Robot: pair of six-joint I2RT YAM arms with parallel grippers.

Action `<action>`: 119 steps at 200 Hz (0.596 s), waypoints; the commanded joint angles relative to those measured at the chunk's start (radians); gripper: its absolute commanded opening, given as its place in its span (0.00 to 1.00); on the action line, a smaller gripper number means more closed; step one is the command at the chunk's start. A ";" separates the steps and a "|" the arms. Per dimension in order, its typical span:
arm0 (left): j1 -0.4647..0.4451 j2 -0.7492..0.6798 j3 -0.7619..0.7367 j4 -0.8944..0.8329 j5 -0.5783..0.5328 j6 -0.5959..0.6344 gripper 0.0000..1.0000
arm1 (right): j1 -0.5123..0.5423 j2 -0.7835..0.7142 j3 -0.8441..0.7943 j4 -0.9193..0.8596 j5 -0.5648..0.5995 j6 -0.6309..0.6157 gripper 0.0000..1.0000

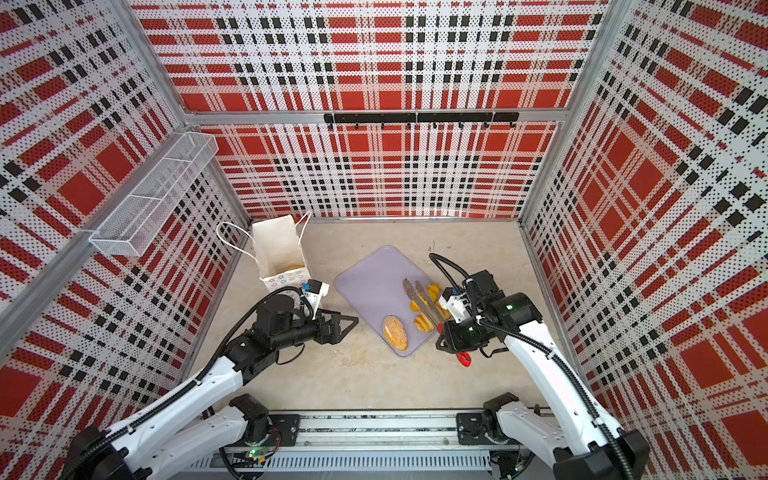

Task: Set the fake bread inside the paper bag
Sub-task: 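Move the tongs toward the sesame bun while the left gripper draws back, then lower the tongs onto the sesame bun and close them with the right gripper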

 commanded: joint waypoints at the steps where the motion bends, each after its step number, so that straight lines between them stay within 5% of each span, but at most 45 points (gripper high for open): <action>1: -0.004 -0.002 0.001 0.021 0.014 0.014 0.98 | 0.015 -0.012 0.007 -0.052 -0.022 -0.029 0.28; 119: 0.000 -0.011 -0.002 0.023 0.065 0.013 0.98 | 0.101 -0.030 -0.069 -0.126 -0.046 0.114 0.32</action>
